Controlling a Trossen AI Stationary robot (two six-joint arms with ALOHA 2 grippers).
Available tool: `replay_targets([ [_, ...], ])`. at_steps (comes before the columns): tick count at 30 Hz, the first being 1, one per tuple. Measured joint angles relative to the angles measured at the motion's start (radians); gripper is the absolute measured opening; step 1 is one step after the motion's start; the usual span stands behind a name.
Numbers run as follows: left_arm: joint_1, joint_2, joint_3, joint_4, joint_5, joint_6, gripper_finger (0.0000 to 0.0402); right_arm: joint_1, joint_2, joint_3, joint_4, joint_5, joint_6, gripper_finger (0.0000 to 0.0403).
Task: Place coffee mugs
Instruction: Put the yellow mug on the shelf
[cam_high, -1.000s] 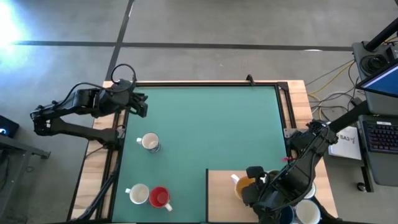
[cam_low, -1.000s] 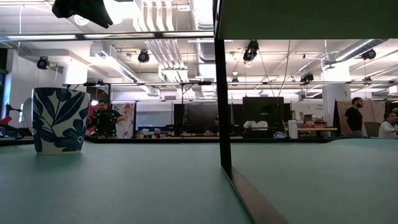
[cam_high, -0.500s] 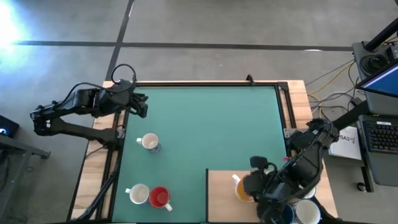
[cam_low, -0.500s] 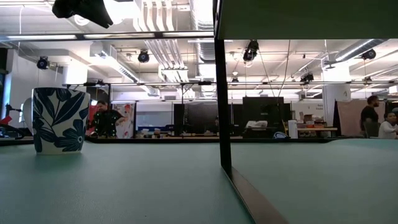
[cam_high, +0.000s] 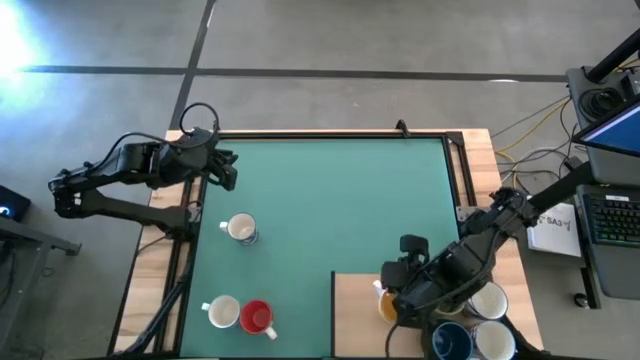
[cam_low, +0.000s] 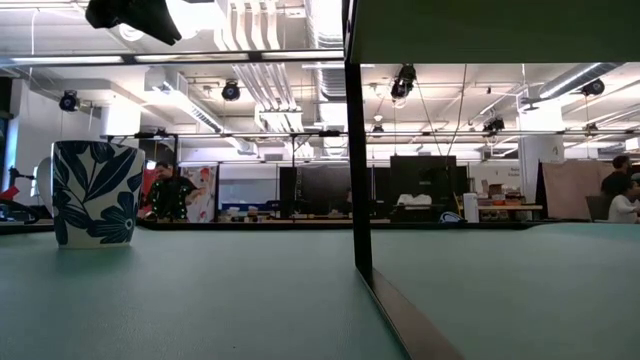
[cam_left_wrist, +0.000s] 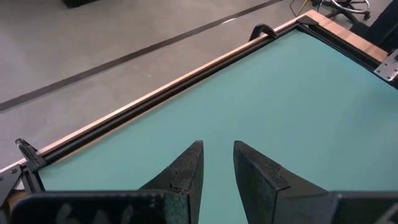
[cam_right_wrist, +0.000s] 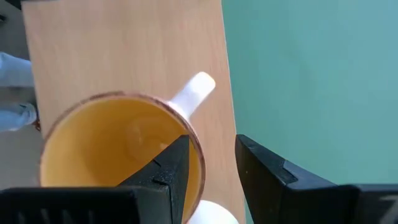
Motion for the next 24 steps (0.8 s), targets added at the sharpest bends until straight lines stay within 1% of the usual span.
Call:
replay_targets([
  [6,0.000,-0.004,0.000,-0.002,0.000,0.016,0.0071,-0.010,0.000,-0.018,0.004,-0.052,0.000,0.0118],
  [11,0.000,-0.006,0.000,-0.005,0.000,0.031,0.0071,-0.009,0.000,-0.044,0.006,-0.069,0.000,0.0114],
  [16,0.000,-0.009,0.000,-0.009,0.000,0.035,0.0071,-0.010,0.000,-0.080,0.009,-0.105,0.000,0.0081],
  [21,0.000,-0.015,0.000,-0.009,0.000,0.035,0.0071,-0.010,0.000,-0.081,0.013,-0.136,0.000,0.0039],
  [24,0.000,-0.018,0.000,-0.009,0.000,0.035,0.0071,-0.009,0.000,-0.081,0.016,-0.173,-0.002,0.0018],
])
